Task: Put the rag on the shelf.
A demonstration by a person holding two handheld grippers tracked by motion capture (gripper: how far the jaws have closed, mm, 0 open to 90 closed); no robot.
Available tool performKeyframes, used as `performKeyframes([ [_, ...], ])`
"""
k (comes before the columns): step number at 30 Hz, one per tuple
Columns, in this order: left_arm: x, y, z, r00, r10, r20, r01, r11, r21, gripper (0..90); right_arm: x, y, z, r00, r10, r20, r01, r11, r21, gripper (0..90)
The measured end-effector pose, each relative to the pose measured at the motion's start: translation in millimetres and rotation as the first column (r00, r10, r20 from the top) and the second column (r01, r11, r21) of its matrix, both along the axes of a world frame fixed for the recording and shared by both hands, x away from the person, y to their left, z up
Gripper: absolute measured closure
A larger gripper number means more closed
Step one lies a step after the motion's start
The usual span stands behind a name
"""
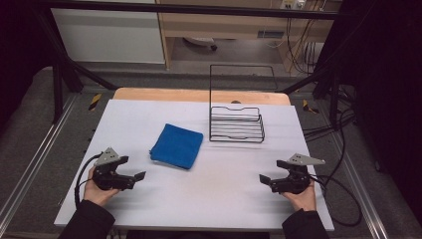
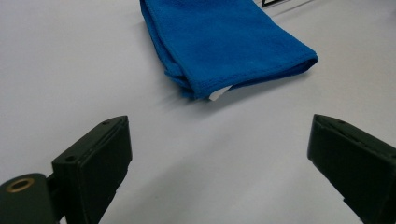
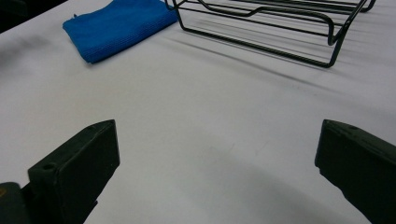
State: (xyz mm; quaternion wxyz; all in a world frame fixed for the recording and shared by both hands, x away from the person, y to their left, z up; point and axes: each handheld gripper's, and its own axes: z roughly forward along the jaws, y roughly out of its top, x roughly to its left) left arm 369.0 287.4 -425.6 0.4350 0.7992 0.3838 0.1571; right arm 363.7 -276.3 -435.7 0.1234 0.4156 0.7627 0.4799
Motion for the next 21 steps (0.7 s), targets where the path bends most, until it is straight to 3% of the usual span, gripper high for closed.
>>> performKeyframes([
  [12,-1.1,-6.8,3.9,1.0000,0.004,-0.006,-0.004,0.9999,0.011,7.0,-0.4,1.5,0.4,1.0000,-0.002,-0.004,0.002,1.000,-0.014,0.6],
  [21,-1.1,-20.7,10.3,0.9997,-0.022,-0.006,0.022,0.9995,0.022,7.9,-0.5,3.3,0.5,1.0000,-0.001,-0.004,0.001,1.000,-0.022,0.6],
])
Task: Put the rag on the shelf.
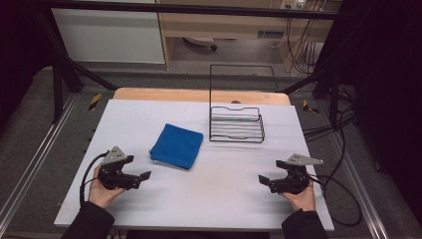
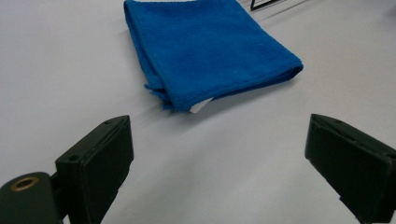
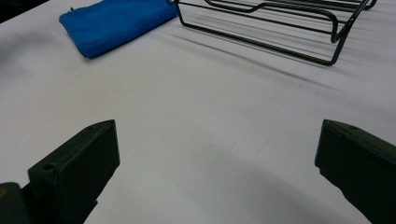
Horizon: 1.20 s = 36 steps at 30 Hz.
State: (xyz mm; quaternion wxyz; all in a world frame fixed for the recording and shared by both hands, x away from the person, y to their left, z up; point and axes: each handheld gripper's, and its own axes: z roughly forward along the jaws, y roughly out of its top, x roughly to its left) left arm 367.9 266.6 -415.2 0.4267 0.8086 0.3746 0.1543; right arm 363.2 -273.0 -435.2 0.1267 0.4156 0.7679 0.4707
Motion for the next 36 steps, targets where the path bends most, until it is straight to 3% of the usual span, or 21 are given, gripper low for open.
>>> performKeyframes([
  [8,2.8,-16.0,7.4,0.9997,-0.023,-0.007,0.023,0.9996,0.014,10.4,-0.1,1.1,0.8,1.0000,0.002,-0.001,-0.002,1.000,-0.005,0.6],
  [19,15.4,-65.3,18.2,0.9965,-0.082,-0.018,0.083,0.9947,0.061,16.3,0.2,1.5,0.6,1.0000,0.004,0.001,-0.004,1.000,-0.007,0.7],
  [33,34.2,-122.4,-5.7,0.9888,-0.125,-0.081,0.136,0.9790,0.151,37.0,0.5,1.3,0.3,1.0000,0.005,-0.001,-0.005,1.000,-0.019,0.7],
  [36,36.0,-130.8,-10.9,0.9881,-0.132,-0.078,0.144,0.9736,0.177,46.0,0.4,1.6,0.2,1.0000,0.005,-0.003,-0.005,1.000,-0.017,0.7],
])
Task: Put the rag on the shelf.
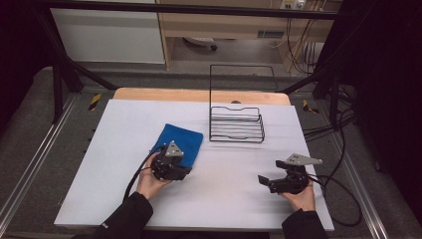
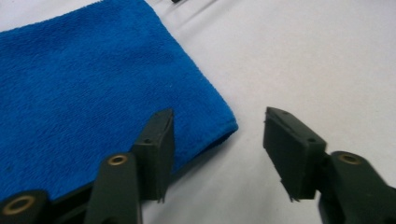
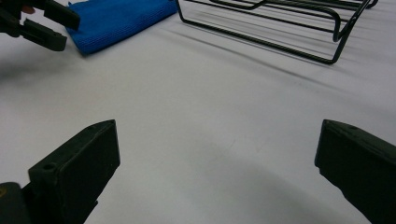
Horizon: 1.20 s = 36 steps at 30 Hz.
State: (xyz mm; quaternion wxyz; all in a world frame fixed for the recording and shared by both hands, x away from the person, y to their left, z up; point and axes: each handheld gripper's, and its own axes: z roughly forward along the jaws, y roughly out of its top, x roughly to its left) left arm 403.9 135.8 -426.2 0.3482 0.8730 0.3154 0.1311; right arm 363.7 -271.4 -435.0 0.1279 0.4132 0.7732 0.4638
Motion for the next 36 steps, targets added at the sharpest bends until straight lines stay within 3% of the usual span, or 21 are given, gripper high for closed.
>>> performKeyframes([
  [6,6.4,-4.5,-7.0,0.9998,0.015,-0.017,-0.015,0.9999,-0.001,61.2,0.6,0.4,-0.5,1.0000,0.004,0.002,-0.004,1.000,-0.001,0.7],
  [12,11.1,-8.1,-14.1,0.9990,0.028,-0.034,-0.028,0.9996,-0.006,64.2,0.8,0.6,-0.6,1.0000,0.006,-0.001,-0.006,1.000,-0.001,0.8],
  [17,11.4,-12.3,-18.1,0.9991,0.043,-0.007,-0.043,0.9991,0.004,66.5,0.9,0.6,-0.6,1.0000,0.005,0.000,-0.005,1.000,0.002,0.8],
  [21,12.0,-13.0,-18.5,0.9986,0.052,-0.003,-0.052,0.9986,0.006,69.8,1.2,0.7,-0.7,1.0000,0.007,-0.001,-0.007,1.000,0.001,0.8],
  [27,14.6,-11.7,-18.4,0.9981,0.061,-0.006,-0.061,0.9981,0.000,82.5,1.3,1.0,-0.9,1.0000,0.007,-0.002,-0.007,1.000,0.002,0.8],
  [36,8.3,-10.9,-7.3,0.9991,0.042,-0.001,-0.042,0.9991,0.002,86.1,1.0,0.2,-0.1,1.0000,0.008,-0.001,-0.008,1.000,0.005,0.9],
])
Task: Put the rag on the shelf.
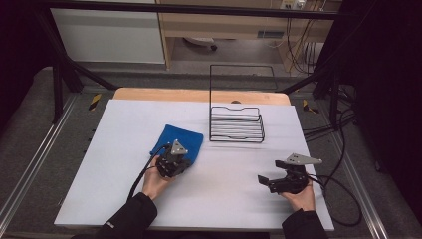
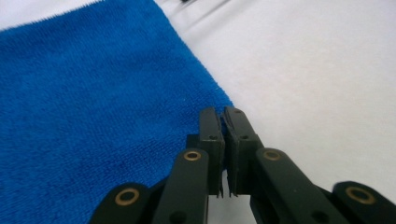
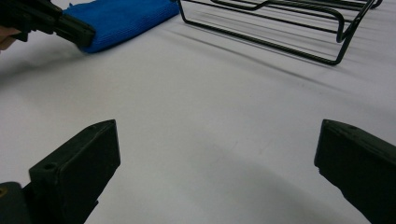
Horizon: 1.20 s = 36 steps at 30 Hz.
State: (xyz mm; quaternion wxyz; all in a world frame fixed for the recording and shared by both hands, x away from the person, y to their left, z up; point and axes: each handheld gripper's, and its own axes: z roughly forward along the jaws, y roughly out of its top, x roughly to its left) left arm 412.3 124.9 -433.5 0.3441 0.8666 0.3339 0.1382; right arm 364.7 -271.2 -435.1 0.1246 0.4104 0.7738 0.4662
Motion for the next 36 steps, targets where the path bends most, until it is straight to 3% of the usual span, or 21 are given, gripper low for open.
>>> performKeyframes([
  [5,-13.1,7.1,13.5,0.9997,-0.020,-0.015,0.020,0.9997,-0.010,86.2,-0.2,0.6,-0.2,1.0000,0.000,-0.002,0.000,1.000,0.002,1.0],
  [17,-39.8,8.2,16.7,0.9949,-0.074,-0.068,0.072,0.9966,-0.040,86.1,-0.6,1.3,-0.5,1.0000,0.004,-0.006,-0.004,1.000,0.003,1.2],
  [24,-57.5,-3.8,14.1,0.9910,-0.100,-0.090,0.094,0.9932,-0.069,86.0,-0.6,2.1,-0.2,1.0000,0.004,-0.004,-0.004,1.000,0.004,1.2],
  [29,-64.5,-12.8,12.8,0.9889,-0.116,-0.093,0.109,0.9916,-0.069,85.9,-0.5,2.5,-0.5,1.0000,0.006,-0.006,-0.006,1.000,0.001,1.2],
  [36,-74.6,-26.5,12.3,0.9832,-0.144,-0.112,0.133,0.9857,-0.104,85.8,-0.5,2.4,-0.5,1.0000,0.007,-0.006,-0.007,1.000,0.000,1.3],
])
